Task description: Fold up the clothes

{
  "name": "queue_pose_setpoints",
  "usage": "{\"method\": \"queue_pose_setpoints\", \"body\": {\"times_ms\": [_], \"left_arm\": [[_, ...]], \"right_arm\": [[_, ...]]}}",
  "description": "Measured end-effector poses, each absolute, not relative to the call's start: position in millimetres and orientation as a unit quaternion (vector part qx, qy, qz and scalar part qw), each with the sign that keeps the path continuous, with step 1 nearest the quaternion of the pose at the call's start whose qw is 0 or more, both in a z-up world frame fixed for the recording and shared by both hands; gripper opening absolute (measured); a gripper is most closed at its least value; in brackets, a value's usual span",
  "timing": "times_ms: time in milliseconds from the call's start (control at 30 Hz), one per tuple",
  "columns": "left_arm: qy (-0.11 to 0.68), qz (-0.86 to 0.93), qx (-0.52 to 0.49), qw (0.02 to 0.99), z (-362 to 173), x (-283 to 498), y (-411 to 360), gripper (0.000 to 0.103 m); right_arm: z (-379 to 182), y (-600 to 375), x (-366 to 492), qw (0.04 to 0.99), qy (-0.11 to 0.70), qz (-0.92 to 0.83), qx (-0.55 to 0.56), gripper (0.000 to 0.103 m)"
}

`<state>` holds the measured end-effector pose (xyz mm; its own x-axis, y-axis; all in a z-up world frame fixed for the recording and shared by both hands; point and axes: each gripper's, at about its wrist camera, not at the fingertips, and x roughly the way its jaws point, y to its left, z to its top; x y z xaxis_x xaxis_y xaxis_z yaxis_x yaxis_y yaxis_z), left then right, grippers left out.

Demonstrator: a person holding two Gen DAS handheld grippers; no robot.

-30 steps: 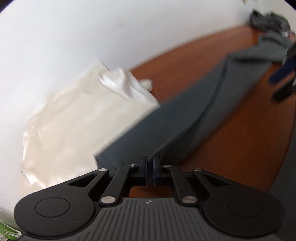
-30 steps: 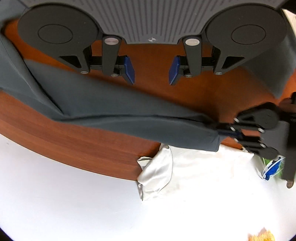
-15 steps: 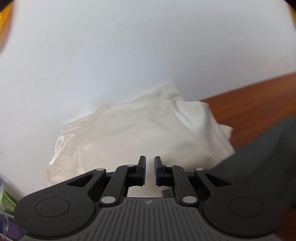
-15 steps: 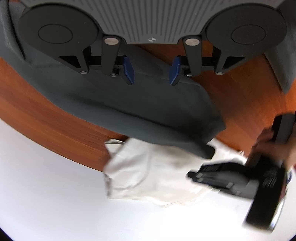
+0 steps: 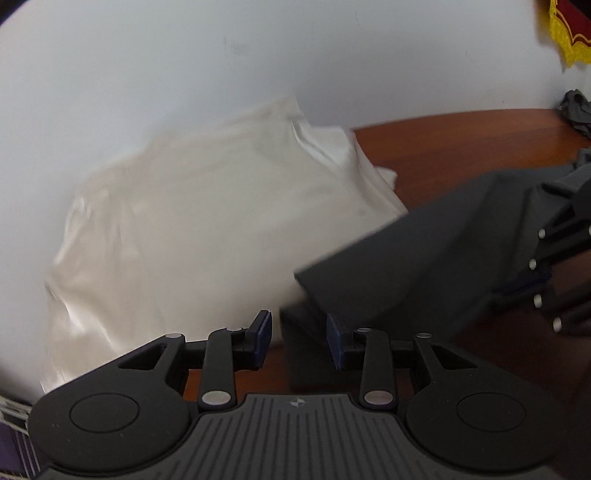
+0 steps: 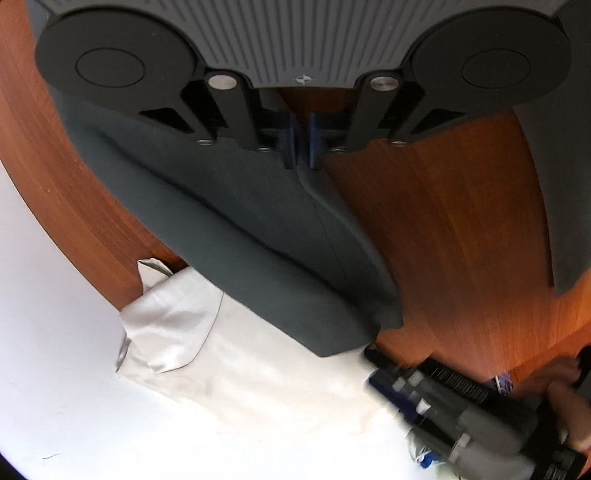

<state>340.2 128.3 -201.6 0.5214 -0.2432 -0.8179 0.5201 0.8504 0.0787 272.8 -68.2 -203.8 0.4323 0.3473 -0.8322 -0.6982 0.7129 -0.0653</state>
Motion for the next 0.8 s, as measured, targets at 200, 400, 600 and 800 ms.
{"method": "queue_pose_setpoints", "body": {"times_ms": [200,400,600,800], "left_arm": [[0.484,-0.237,0.136,0.832,-213.1,308.2,147.0,0.033],[0.533,-0.254,0.104,0.801,-226.8,269.5,156.9,0.033],[0.55,-0.252,0.076,0.792,-231.4,244.7,162.3,0.038],[0.555,-0.256,0.051,0.79,-232.3,246.3,164.8,0.038]], "right_arm": [[-185.3,-74.7,235.7,0.817,0.429,0.328,-0.201,0.004],[-189.0,-73.8,187.8,0.79,0.459,0.348,-0.211,0.006],[-183.6,-77.5,158.5,0.792,0.462,0.346,-0.2,0.029],[-175.9,-81.6,145.1,0.804,0.46,0.326,-0.189,0.034]]}}
